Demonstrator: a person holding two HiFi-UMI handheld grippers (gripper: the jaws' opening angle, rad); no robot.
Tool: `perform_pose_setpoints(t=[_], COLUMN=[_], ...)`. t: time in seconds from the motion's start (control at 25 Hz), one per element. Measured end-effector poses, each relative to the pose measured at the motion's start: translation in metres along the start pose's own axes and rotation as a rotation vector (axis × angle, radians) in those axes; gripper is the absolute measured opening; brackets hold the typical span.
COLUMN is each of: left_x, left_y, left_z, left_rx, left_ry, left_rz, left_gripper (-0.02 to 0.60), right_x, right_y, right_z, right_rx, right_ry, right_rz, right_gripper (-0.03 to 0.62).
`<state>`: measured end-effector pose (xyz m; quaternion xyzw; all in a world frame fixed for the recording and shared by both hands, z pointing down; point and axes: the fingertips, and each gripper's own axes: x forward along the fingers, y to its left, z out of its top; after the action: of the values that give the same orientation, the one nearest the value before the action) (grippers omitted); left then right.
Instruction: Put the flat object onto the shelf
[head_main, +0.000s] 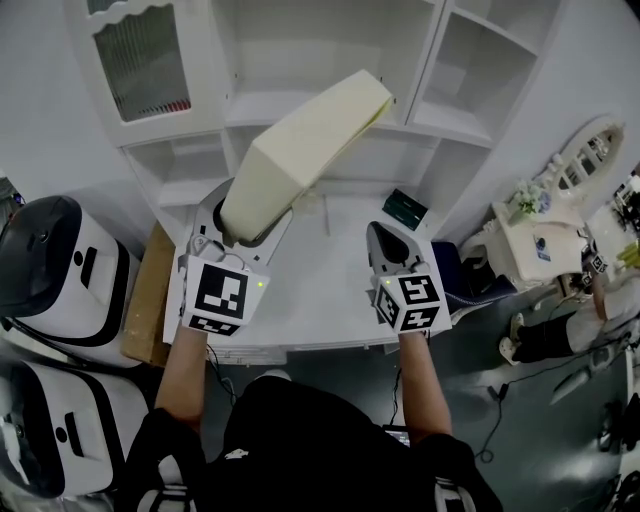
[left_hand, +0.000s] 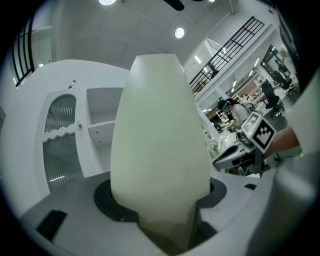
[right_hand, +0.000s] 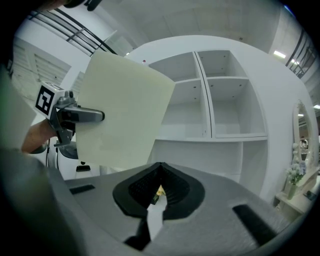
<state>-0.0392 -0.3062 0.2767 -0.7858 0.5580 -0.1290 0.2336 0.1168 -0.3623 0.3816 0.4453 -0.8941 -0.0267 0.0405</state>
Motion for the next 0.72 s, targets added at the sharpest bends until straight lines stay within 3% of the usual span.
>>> perform_pose_setpoints(t=[0.56, 0.72], left_x=[0.016, 0.024], left_y=[0.024, 0.032], left_z=[0.034, 0.043], left_rx=[0.123, 0.192], left_ry=[0.024, 0.041], left_rz=[-0.058, -0.062], left_gripper=[0.278, 0.278], right_x=[0.028, 0.031], right_y=[-0.005, -0.006], right_z=[0.015, 0.014], right_rx=[0.012, 0.019], right_ry=[-0.011, -0.004], right_rz=[-0.006, -0.012], right_gripper=[0.000, -0.002])
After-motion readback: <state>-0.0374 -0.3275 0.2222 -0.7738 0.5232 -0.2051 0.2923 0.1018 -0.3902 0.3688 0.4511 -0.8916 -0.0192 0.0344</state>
